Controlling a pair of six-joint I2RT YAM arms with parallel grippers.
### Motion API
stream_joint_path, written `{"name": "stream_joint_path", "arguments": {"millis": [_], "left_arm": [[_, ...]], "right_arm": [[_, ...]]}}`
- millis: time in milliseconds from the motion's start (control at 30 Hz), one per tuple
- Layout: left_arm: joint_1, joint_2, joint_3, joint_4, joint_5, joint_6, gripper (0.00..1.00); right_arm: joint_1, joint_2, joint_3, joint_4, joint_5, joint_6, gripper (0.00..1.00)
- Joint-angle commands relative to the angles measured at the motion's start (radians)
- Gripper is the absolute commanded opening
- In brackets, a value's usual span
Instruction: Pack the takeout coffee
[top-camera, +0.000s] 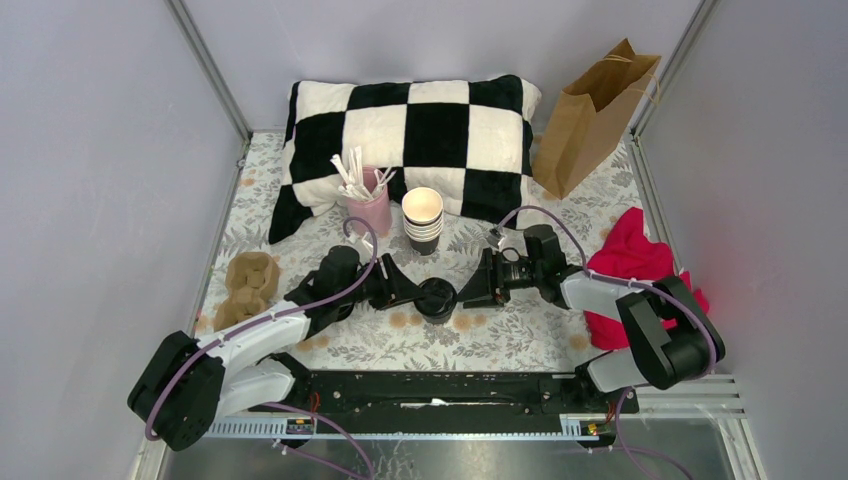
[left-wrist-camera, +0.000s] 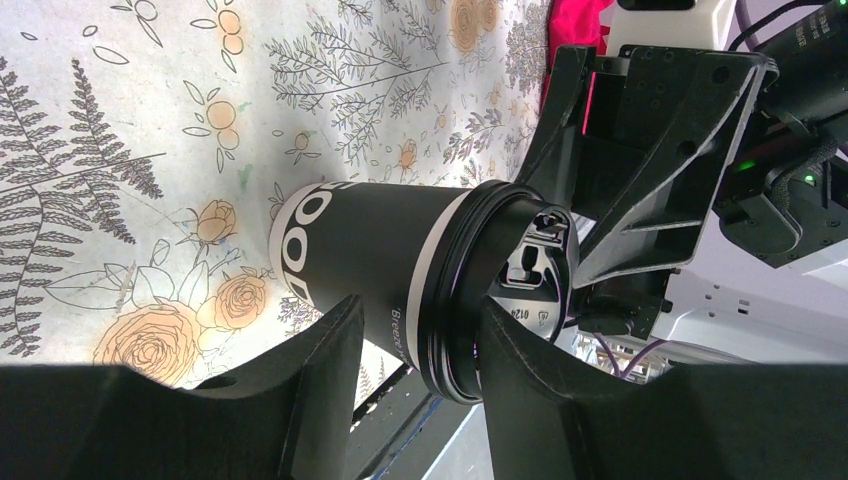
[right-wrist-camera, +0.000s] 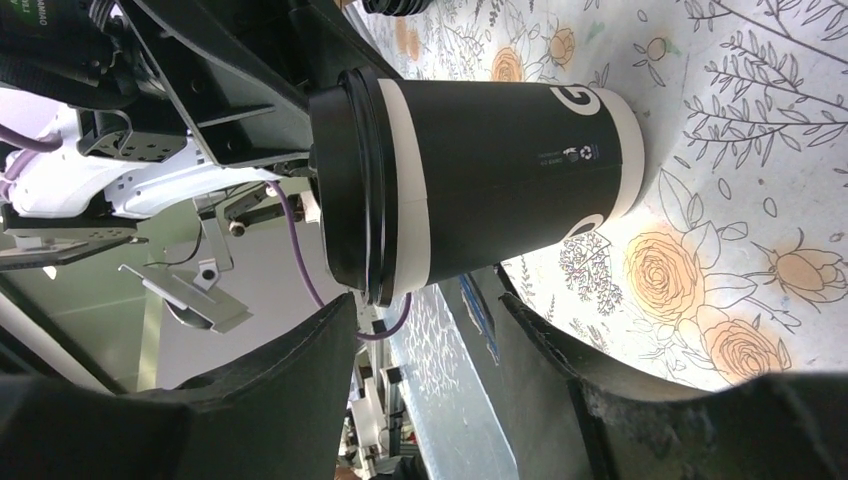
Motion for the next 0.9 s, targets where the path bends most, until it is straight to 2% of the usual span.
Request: {"name": "stream_joint_path", "arguments": {"millis": [0, 233, 400, 467, 633, 733, 867], "left_arm": [[-0.005, -0.003, 0.027, -0.024, -0.002, 0.014, 0.48], [-0.005, -0.008, 0.026, -0.033, -0.008, 0.015, 0.48], [-0.006, -0.024, 0.015, -0.033, -0.014, 0.013, 0.48], [-0.007, -0.035, 0.010, -0.033, -0.012, 0.010, 0.48], [-0.006, -0.073, 0.001, -0.026, 0.005, -0.002, 0.49], [-0.005, -0.095, -0.006, -0.010, 0.012, -0.019, 0.50], [-0.005, -0.106, -0.004, 0.009, 0.022, -0.034, 0.55]], "right_arm": [[0.011, -0.009, 0.048, -0.041, 0.021, -0.050, 0.58], [0.055, 0.047, 0.063, -0.018, 0.055, -0.053, 0.56], [0.054, 0.082, 0.039, -0.088, 0.162, -0.142, 0.45], [0.052, 0.124, 0.007, -0.041, 0.174, -0.147, 0.40], [0.050, 0.223, -0.039, 0.084, 0.164, -0.107, 0.37], [0.052, 0.195, -0.030, 0.074, 0.163, -0.104, 0.37], [0.052, 0.125, 0.032, -0.044, 0.175, -0.144, 0.38]]}}
